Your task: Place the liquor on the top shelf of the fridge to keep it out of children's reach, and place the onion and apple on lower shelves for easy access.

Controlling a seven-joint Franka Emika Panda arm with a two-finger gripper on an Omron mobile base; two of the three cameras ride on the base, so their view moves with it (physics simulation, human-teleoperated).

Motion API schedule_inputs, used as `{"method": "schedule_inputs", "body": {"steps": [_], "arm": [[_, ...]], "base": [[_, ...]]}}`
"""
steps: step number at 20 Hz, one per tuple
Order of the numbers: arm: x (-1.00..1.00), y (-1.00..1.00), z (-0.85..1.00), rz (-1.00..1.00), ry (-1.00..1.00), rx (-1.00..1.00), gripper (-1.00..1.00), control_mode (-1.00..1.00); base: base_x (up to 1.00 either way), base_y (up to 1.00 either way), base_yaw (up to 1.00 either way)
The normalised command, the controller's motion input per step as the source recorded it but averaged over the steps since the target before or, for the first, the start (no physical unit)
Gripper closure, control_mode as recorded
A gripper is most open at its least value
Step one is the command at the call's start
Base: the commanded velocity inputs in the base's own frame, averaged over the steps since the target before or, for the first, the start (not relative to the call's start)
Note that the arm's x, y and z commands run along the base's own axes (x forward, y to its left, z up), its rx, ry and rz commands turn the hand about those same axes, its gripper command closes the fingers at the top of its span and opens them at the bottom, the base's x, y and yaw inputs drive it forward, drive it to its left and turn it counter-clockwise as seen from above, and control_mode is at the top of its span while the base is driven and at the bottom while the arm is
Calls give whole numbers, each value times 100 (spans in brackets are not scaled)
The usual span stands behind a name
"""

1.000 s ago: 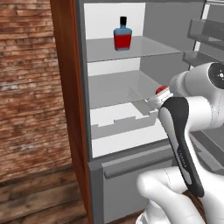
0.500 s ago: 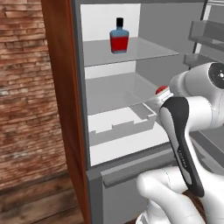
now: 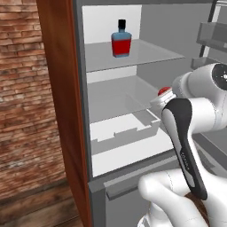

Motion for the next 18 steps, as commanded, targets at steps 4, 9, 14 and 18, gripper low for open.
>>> {"method": "schedule_inputs", "body": {"steps": [4,9,14,18], "arm": [[0,0,0,0,0,0,100,100],[0,0,0,0,0,0,100,100],[13,-13,-23,0,0,0,100,-100],[23,-17,-53,0,0,0,100,-100]], "base": [[41,-2,-5],[26,-13,-2],[7,-8,0],[0,0,0]]}}
